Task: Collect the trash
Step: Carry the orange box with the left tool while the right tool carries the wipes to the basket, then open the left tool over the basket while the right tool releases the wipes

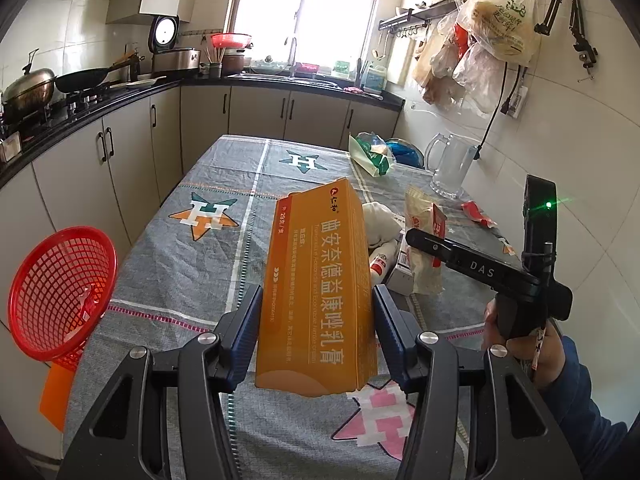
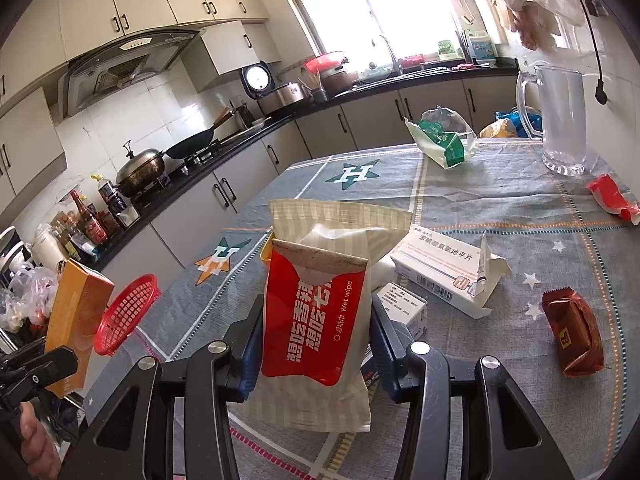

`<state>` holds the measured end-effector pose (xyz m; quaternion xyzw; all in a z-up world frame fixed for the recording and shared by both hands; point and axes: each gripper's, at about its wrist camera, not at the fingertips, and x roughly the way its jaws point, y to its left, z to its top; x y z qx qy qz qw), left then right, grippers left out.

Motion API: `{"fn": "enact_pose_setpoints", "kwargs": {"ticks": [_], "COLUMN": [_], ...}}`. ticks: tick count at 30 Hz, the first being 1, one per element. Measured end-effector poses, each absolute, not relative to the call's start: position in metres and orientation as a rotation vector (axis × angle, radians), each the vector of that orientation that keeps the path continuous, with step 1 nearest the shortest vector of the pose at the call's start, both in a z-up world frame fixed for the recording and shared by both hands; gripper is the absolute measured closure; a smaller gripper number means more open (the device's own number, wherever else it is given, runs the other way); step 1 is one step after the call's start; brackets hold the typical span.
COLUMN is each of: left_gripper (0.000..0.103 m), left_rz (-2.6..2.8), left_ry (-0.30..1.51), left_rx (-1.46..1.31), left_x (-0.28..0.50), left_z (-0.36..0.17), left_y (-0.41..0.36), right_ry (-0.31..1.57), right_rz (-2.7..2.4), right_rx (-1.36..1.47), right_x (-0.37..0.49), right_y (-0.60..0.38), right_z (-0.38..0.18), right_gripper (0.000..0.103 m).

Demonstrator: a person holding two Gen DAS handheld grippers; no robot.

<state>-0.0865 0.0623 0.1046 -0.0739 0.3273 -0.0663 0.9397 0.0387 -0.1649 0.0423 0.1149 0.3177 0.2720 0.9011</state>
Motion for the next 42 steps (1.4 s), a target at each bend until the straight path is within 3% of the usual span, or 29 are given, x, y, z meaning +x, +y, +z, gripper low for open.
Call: {"fn": "enact_pose_setpoints", "kwargs": {"ticks": [17, 29, 42], "left_gripper": [0.050, 0.050, 0.050], "left_rz": [-0.127, -0.074, 0.187], "left_ry": [0.714, 0.678, 0.613], "left_rx": [-0.194, -0.260, -0.289], "left_x": [-0.072, -0.082, -0.115], "left_z": [0.077, 0.077, 0.101], "left_y": [0.086, 0.148, 0.270], "right_ry": [0.689, 0.710, 0.827], "right_rz": [0.556, 0.577, 0.892], "right_rx": [0.248, 0.261, 0.213], "right_x": [0.044, 0.044, 0.022], "right_y": [-0.167, -0.154, -0.008], "right_z": [0.036, 0.041, 0.096], "right_gripper": [0.052, 0.052, 0.052]}}
